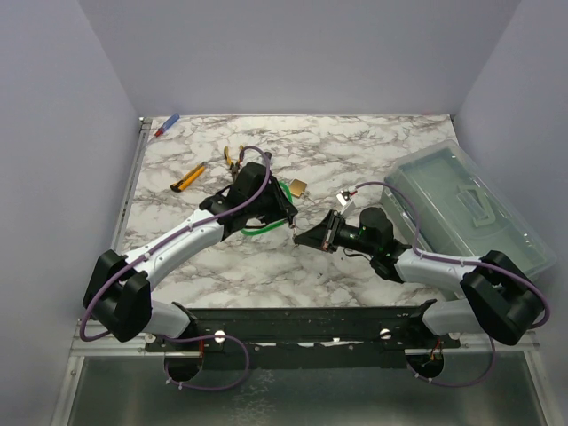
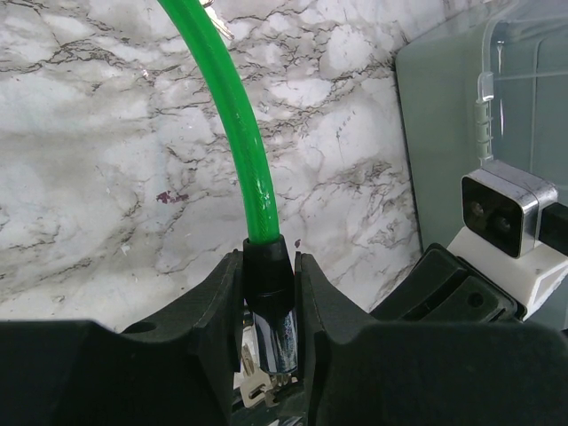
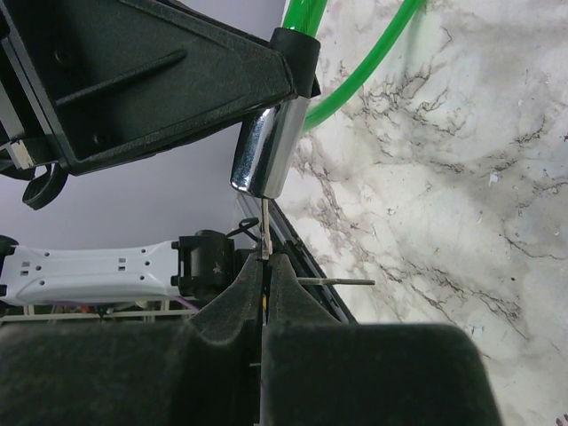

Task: Unlock with the key

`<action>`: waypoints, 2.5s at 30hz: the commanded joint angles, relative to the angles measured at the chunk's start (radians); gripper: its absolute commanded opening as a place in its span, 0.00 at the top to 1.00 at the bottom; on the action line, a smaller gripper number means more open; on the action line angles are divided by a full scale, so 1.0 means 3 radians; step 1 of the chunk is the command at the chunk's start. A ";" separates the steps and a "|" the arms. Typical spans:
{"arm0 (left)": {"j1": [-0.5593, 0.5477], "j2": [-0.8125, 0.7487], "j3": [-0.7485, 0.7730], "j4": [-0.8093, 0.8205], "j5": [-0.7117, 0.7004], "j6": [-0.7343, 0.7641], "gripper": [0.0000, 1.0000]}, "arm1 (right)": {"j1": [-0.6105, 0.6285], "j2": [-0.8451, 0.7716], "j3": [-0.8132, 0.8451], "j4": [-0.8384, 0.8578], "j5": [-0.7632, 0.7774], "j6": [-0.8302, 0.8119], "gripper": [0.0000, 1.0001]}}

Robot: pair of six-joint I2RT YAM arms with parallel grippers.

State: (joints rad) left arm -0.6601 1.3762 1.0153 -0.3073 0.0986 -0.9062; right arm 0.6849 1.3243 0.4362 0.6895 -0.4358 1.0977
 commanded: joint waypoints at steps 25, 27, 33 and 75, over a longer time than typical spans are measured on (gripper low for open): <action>0.0012 -0.0154 -0.0137 0.0164 0.0085 -0.0042 1.00 | -0.0110 0.0137 0.0146 -0.0179 0.0056 0.0231 1.00; 0.0014 -0.0157 -0.0142 0.0170 0.0085 -0.0041 1.00 | -0.0110 0.0151 0.0154 -0.0176 0.0052 0.0233 1.00; 0.0012 -0.0149 -0.0143 0.0175 0.0085 -0.0045 1.00 | -0.0115 0.0185 0.0190 -0.0174 0.0052 0.0237 1.00; 0.0013 -0.0077 -0.0168 0.0221 0.0191 -0.0109 1.00 | -0.0134 0.0256 0.0458 -0.0357 0.0195 -0.0152 1.00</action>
State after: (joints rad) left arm -0.6395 1.3651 0.9718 -0.2565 0.0818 -0.9203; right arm 0.6655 1.3960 0.5697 0.5110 -0.4496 1.0256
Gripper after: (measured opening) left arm 0.290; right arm 0.009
